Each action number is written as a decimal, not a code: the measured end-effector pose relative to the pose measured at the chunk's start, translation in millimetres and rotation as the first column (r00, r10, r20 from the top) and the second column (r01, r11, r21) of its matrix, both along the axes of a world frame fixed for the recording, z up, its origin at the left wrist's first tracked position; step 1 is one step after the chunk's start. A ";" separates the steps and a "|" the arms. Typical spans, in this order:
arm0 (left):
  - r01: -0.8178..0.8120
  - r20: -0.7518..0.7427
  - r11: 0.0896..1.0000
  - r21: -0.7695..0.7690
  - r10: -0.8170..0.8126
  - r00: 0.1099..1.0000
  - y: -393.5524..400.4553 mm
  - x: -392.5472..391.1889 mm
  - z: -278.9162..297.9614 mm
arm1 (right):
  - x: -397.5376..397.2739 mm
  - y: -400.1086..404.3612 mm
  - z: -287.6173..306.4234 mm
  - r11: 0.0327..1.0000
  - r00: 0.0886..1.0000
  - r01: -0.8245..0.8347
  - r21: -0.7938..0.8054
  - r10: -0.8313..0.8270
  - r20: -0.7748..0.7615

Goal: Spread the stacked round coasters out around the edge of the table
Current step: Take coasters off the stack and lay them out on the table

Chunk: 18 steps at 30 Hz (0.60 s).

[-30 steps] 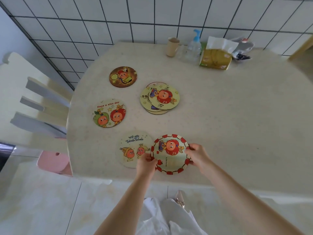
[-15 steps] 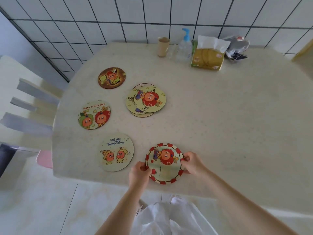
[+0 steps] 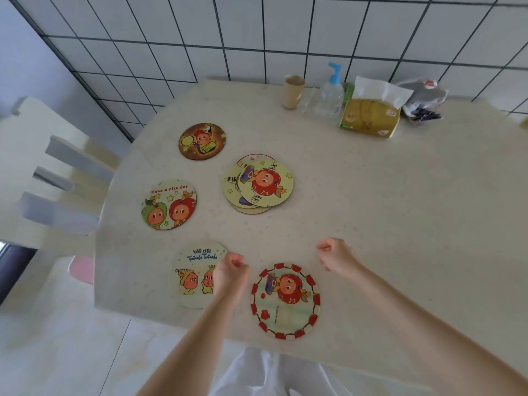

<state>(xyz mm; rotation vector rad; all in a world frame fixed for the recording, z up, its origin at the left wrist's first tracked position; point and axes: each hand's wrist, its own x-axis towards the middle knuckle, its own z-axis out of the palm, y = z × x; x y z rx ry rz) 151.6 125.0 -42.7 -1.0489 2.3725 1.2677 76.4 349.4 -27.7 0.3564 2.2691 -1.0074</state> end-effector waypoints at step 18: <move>-0.024 -0.039 0.992 0.127 0.029 0.999 -59.7 -211.7 -5.1 | -185.9 -109.8 -10.2 0.950 0.950 0.310 -0.024 -0.308 0.051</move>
